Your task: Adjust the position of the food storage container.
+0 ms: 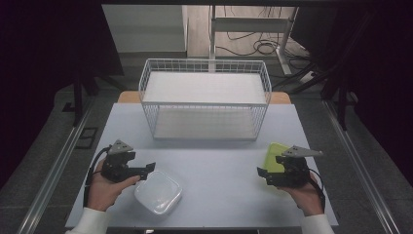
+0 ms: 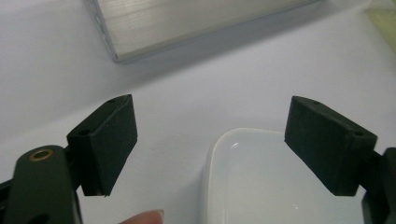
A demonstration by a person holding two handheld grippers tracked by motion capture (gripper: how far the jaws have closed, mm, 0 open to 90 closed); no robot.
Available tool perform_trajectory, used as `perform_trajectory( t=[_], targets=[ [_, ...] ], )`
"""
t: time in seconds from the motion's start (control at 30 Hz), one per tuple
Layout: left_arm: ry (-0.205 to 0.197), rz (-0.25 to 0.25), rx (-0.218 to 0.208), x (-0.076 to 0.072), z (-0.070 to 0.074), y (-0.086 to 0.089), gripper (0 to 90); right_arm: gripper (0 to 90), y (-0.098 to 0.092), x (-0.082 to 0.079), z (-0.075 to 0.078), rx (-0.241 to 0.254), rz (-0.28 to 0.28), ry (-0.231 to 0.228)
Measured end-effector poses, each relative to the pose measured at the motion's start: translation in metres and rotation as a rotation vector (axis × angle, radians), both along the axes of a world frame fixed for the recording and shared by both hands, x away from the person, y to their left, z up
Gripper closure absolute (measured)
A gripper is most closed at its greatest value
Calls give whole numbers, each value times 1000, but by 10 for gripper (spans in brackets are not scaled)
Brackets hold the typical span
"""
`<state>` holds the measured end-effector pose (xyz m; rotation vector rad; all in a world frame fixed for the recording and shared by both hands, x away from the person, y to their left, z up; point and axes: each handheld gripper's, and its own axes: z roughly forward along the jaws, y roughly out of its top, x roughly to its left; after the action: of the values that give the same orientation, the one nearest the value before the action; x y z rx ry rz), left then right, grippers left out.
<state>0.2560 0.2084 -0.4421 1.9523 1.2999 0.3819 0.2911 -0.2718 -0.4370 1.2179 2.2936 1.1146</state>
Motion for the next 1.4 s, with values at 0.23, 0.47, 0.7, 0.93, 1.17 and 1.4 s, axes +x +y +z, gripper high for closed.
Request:
perform_trajectory(
  t=[0.23, 0.47, 0.7, 0.93, 1.17, 1.4],
  targets=[
    [8, -30, 4, 5, 0, -12, 175, 158, -3, -5, 4, 6, -4, -7],
    [-2, -34, 17, 0, 7, -16, 169, 170, -11, -4, 9, 2, -25, -5],
    [31, -22, 42, 3, 3, -14, 159, 206, -25, -7, 20, -14, -69, -16],
    [38, -27, 48, 6, 5, -20, 154, 320, -54, -6, 24, -49, -144, 22],
    [50, -14, 39, 6, 4, -16, 152, 385, -75, -2, 17, -87, -228, 86],
    [53, -13, 43, 8, 5, -15, 149, 454, -91, -4, 9, -132, -292, 134]
  ],
)
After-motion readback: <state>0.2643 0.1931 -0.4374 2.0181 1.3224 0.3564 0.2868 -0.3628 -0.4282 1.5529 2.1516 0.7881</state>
